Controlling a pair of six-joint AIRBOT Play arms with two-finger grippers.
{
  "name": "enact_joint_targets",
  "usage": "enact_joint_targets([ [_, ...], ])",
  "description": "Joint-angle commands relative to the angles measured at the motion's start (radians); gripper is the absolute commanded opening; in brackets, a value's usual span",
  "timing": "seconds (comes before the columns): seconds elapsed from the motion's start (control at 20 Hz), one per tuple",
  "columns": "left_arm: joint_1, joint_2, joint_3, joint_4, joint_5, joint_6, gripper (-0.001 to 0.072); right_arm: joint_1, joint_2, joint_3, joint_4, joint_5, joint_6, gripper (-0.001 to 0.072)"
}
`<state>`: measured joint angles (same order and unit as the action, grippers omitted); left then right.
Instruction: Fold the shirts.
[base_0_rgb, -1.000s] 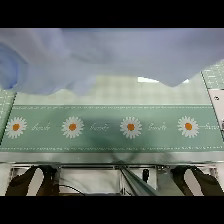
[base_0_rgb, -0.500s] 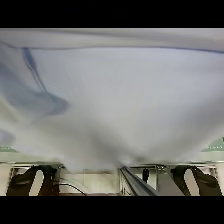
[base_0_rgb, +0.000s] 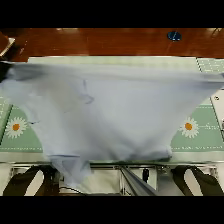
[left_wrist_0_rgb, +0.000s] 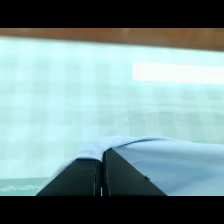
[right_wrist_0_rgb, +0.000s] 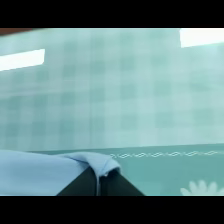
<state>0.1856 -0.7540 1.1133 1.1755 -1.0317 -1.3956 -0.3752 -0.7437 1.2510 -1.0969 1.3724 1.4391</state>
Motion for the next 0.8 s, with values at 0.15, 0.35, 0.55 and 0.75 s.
enact_joint_targets([
  [0.15,-0.107,-0.501,0.026,-0.07,0.336,-0.005,0.0016,0.108,-0.459,-0.053,0.094,-0.309,-0.087,0.0027],
  [0.35,-0.117,-0.756,0.194,-0.14,0.357,-0.053,0.0016,0.174,-0.783,0.13,0.094,-0.39,-0.019,0.0027],
  [0.55,-0.113,-0.866,0.288,-0.137,0.241,-0.056,0.0017,0.174,-0.974,0.299,0.113,-0.3,0.019,0.0028],
  [0.75,-0.072,-0.86,0.29,-0.139,0.124,-0.045,0.0017,0.17,-0.987,0.314,0.112,-0.22,-0.002,0.0028],
])
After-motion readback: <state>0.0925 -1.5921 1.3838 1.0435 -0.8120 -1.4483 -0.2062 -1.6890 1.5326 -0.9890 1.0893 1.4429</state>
